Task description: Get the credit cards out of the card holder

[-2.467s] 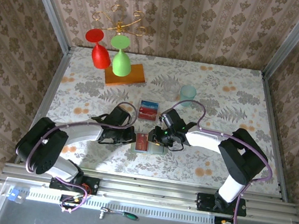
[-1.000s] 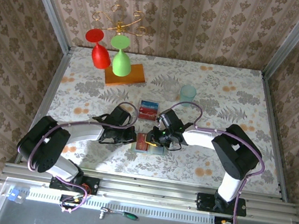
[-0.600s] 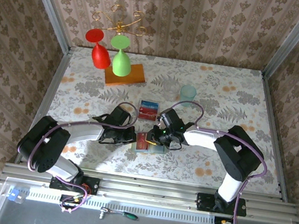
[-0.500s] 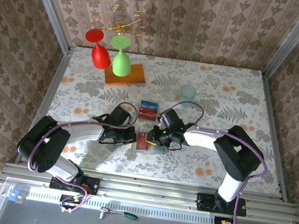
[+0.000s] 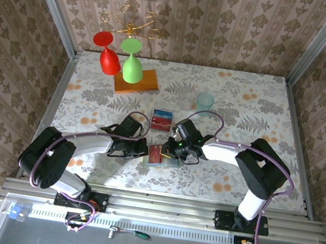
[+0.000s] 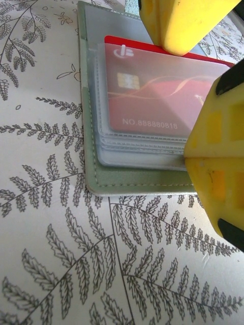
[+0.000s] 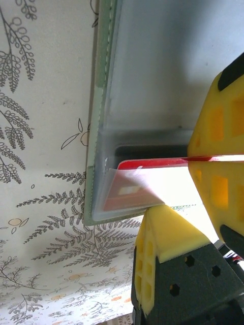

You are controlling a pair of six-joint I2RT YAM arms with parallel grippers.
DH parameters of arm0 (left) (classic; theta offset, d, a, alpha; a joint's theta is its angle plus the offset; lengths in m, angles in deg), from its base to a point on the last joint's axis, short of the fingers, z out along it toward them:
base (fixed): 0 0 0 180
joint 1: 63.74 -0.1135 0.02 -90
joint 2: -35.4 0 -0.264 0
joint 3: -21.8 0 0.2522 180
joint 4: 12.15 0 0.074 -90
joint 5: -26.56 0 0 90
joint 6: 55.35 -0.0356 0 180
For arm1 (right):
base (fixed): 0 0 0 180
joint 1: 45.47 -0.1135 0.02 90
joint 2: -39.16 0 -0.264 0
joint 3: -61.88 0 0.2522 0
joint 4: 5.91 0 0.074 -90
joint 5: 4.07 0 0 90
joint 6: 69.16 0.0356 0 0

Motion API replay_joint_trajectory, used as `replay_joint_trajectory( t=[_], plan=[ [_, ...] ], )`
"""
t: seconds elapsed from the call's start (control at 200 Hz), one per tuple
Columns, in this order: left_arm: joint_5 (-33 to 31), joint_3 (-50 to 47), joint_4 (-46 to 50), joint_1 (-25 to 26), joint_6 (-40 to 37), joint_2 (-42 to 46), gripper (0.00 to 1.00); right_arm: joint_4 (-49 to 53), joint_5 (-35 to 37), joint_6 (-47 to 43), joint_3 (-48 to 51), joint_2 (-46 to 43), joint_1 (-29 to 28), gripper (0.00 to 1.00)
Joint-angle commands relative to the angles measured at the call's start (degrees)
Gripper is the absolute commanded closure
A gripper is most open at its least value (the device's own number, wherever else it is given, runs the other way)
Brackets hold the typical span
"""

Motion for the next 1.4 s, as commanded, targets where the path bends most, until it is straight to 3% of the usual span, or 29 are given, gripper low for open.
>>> replay_joint_trajectory(
  t=[0.0,0.455,0.84,1.395],
  plan=[
    [-0.8,0.8,3.2,-0.2,-1.1,0.9,1.00,-0.9,1.0,0.7,1.0,-1.9,0.2,0.90],
    [-0.4,4.0,4.7,-0.1,-0.8,4.9,1.00,-2.0,0.7,0.5,2.4,-2.5,0.6,0.95],
    [2.7,2.6,-1.4,0.7,0.6,-1.3,1.00,-2.9,0.2,0.9,2.7,-1.8,0.6,0.96],
    [-0.4,0.5,2.4,0.2,-1.5,-2.4,1.00,-2.6,0.4,0.7,3.0,-2.5,0.6,0.98]
  ],
)
